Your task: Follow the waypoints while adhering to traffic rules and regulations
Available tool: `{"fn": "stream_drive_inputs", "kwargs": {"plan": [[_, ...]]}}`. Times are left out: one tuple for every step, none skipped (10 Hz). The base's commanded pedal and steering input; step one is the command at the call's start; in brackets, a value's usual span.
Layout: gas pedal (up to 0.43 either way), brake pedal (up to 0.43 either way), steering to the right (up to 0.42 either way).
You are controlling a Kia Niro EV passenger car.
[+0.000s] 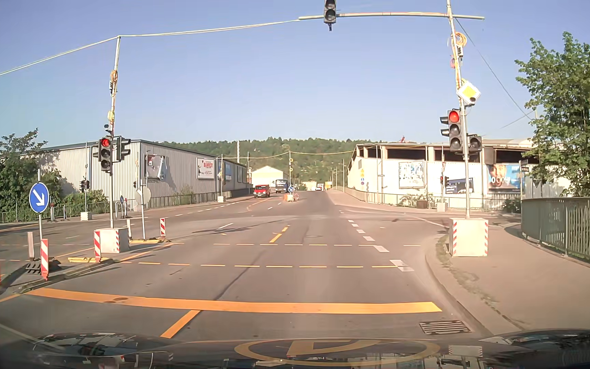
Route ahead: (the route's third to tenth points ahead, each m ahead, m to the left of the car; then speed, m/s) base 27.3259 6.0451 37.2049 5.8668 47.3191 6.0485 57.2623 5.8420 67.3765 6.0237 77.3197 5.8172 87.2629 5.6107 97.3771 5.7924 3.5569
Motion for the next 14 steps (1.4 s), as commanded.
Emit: {"fn": "stream_drive_inputs", "kwargs": {"plan": [[0.000,0.372,-0.014],[0.000,0.366,-0.014],[0.000,0.354,-0.014],[0.000,0.335,-0.014],[0.000,0.323,-0.014],[0.000,0.317,-0.013],[0.000,0.317,-0.010],[0.000,0.317,-0.009],[0.000,0.317,-0.008],[0.000,0.311,-0.008],[0.000,0.299,-0.007],[0.000,0.256,-0.007],[0.000,0.244,-0.006],[0.000,0.244,-0.005]]}}
